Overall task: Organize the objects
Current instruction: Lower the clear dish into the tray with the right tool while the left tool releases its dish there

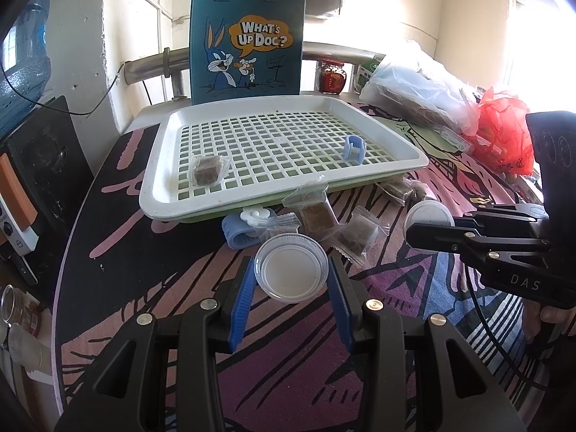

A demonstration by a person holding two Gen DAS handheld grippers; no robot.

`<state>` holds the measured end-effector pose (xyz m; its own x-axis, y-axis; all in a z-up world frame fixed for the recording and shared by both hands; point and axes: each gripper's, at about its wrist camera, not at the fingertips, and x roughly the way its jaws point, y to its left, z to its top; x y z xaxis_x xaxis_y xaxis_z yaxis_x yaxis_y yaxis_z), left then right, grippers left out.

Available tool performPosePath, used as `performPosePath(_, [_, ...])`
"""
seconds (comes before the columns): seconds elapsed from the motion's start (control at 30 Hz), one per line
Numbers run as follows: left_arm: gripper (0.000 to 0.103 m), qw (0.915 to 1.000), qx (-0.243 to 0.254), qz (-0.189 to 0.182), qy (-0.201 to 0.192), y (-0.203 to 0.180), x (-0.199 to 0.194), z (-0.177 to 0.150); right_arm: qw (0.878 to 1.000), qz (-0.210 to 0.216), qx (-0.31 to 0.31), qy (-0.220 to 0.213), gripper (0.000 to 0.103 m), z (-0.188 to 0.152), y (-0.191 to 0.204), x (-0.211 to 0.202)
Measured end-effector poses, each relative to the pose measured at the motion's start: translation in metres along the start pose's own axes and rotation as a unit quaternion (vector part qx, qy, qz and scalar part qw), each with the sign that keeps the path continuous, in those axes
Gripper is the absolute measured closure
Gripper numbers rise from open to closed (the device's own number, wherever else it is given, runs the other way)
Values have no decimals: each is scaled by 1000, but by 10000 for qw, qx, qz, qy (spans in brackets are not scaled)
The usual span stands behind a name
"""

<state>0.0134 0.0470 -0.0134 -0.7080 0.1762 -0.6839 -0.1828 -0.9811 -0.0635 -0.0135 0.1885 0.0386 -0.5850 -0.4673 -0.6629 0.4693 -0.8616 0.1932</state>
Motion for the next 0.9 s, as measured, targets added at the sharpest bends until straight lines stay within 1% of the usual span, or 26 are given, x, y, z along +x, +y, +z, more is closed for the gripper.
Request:
performPosePath(0.1, [64, 10000, 8, -12, 43, 3, -4, 2, 10000, 31, 51, -51, 92, 4, -2, -7])
performPosePath(0.2, [64, 9999, -64, -153, 40, 14, -17, 14, 9992, 238, 146, -300, 92, 17, -9, -29])
performPosePath(0.33, [64, 9999, -6, -26, -111, 29, -29, 46, 9978, 175, 127, -630, 92, 49, -24, -52])
performPosePath(0.43, [64, 9997, 93, 145, -184, 37, -22, 77, 9969, 162, 232, -739, 92, 77, -43, -51])
performPosePath(0.53, [64, 9997, 52, 188, -170, 40, 0, 106, 9970, 135, 382, -656, 92, 104, -63, -29])
performPosePath(0.63, [64, 9996, -48, 266, -94, 41, 32, 128, 9977, 57, 553, -391, 92, 120, -80, 10])
performPosePath(0.77, [64, 9992, -220, 255, 210, 38, 79, 140, 9965, -56, 821, 147, 92, 129, -101, 66])
performPosePath(0.9, [64, 9976, -321, 378, 490, 37, 112, 139, 9943, -198, 937, 462, 92, 130, -111, 100])
